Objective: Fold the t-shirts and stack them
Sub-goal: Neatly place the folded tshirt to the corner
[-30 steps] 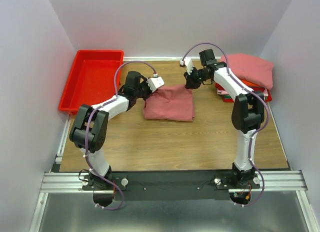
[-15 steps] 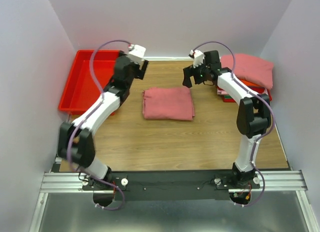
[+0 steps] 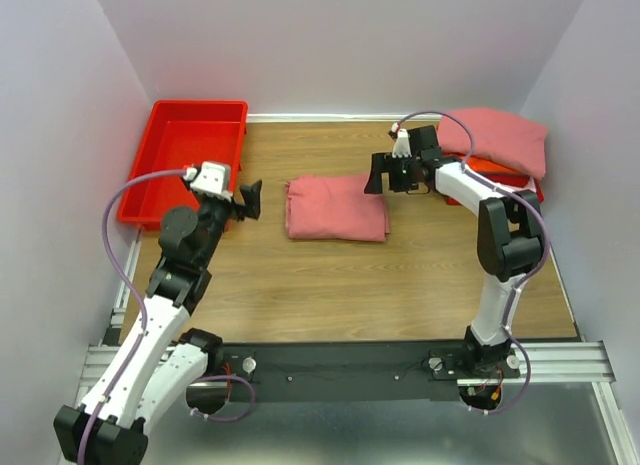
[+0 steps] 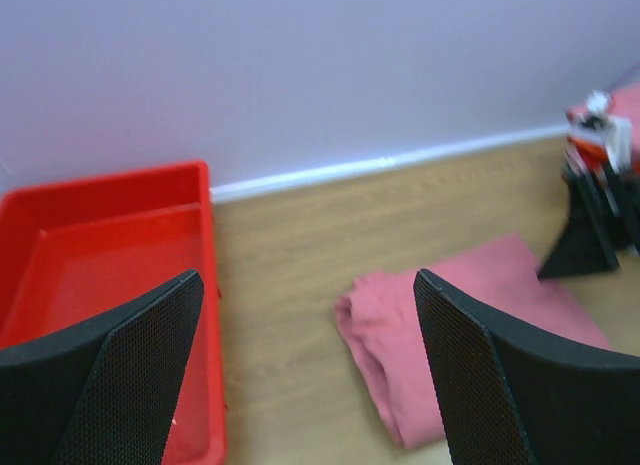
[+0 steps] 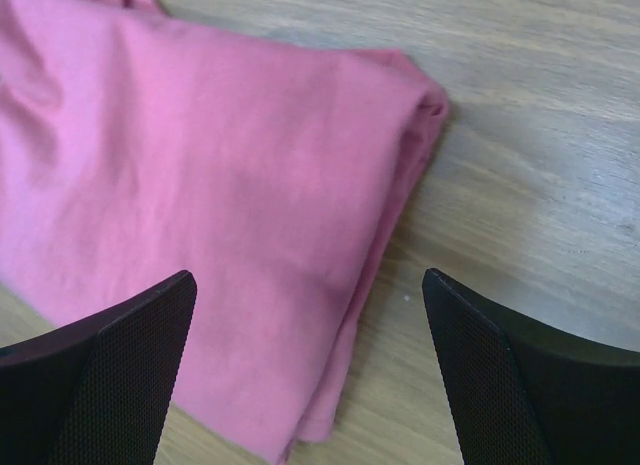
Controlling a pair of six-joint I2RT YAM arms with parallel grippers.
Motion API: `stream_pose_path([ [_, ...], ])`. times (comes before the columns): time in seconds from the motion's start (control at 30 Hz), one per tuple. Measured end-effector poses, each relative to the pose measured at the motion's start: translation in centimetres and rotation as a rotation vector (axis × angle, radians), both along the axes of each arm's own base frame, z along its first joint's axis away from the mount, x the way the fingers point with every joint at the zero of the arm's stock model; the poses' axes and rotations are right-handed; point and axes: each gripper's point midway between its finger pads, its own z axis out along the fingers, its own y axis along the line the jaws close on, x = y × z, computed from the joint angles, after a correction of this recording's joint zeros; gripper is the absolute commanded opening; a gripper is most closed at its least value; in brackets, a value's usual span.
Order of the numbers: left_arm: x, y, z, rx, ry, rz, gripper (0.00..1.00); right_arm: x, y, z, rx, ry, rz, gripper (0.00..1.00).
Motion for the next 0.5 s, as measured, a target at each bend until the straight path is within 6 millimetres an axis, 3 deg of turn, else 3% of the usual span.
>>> stream_pose_path([
  [0.13, -2.4, -0.4, -3.3, 0.012, 0.041, -0.060, 0.93, 0.7, -0.2, -1.9, -0.001, 0.041, -0.060, 0.99],
  [0.27, -4.0, -0.2, -3.1, -0.005, 0.002, -0.078, 0.93, 1.1, 0.1, -4.6, 0.007, 0.098, -0.088, 0.98],
  [0.5, -5.0, 0.1, -1.8, -0.021, -0.054, -0.083, 0.93, 1.4, 1.1, -4.4, 0.079, 0.113, -0.089, 0.90],
])
